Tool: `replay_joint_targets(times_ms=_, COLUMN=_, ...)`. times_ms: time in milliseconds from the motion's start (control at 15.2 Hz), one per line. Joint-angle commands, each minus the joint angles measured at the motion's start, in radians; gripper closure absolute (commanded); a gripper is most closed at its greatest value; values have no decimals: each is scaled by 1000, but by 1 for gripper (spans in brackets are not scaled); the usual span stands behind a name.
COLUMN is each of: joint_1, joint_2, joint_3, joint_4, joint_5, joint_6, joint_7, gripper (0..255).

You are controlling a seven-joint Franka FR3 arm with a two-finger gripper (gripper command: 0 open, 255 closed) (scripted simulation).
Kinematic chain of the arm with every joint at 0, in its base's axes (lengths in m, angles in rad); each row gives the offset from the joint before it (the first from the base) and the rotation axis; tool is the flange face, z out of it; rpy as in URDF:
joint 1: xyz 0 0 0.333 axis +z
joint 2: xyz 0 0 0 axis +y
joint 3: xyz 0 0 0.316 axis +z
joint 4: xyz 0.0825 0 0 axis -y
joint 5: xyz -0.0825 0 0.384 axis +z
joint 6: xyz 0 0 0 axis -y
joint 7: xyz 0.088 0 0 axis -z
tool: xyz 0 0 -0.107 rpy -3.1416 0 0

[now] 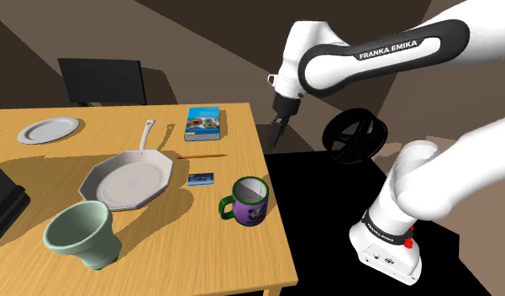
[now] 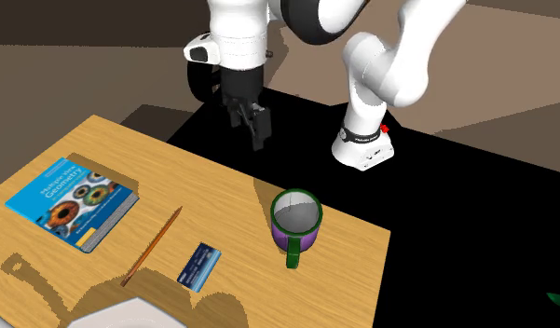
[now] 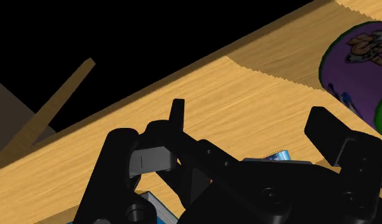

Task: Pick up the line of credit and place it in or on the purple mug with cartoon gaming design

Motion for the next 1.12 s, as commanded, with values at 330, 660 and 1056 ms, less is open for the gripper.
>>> replay_joint_targets(times_ms=330, joint_1=100, joint_2=208, joint_3=0, joint_4=2, joint_5=93, joint_6=354, joint_7=-176, gripper=0)
replay_joint_targets(times_ms=660, joint_1=190, joint_2=372, joint_3=-11, joint_4=52, joint_5=206, joint_6=566, joint_7=-346, gripper=0)
replay_joint_targets(times_ms=1056, joint_1=295, joint_2=567, joint_3=-10, joint_4=169, joint_5=452, joint_6=752, joint_7=-653, gripper=0)
